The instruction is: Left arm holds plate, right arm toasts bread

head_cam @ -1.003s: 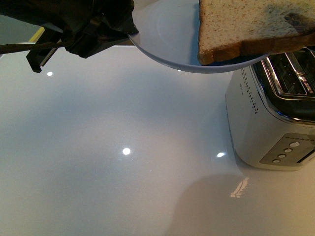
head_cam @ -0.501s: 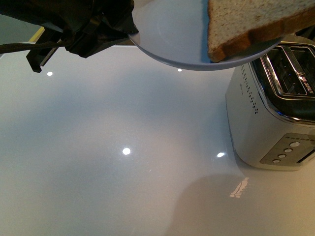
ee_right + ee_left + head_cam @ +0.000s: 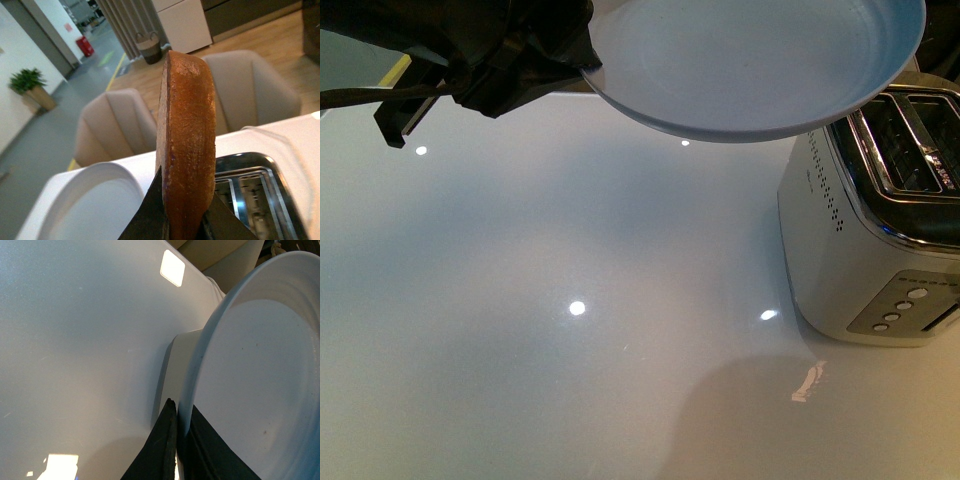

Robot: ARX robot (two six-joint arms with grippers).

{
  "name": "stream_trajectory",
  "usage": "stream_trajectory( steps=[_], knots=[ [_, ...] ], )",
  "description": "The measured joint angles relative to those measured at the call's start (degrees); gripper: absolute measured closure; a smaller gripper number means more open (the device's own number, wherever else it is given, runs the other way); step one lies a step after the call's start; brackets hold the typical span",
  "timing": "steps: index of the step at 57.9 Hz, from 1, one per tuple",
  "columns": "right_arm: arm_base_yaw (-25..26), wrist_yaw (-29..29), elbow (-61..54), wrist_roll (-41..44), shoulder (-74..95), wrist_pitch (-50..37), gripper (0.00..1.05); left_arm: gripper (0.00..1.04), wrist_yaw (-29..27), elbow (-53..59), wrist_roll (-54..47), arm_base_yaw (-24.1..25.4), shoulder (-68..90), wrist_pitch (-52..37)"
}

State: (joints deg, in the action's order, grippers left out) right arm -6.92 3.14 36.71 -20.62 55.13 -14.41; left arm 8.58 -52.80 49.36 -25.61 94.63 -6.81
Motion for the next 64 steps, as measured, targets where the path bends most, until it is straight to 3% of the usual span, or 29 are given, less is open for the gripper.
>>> stream_trajectory(
  steps=[11,27,64],
  knots=[
    [-2.0,4.9,0.0,12.6,2.9,0.0,1.01,1.02,0.0,0.0,0.0,0.0,0.0,0.0],
    [-4.4,8.5,-0.2,20.5,14.0,-3.9,1.01,1.02,0.0,0.0,0.0,0.0,0.0,0.0],
    [-5.7,10.8,3.2,19.5,29.4,-1.3,1.01,1.02,0.0,0.0,0.0,0.0,0.0,0.0]
  ],
)
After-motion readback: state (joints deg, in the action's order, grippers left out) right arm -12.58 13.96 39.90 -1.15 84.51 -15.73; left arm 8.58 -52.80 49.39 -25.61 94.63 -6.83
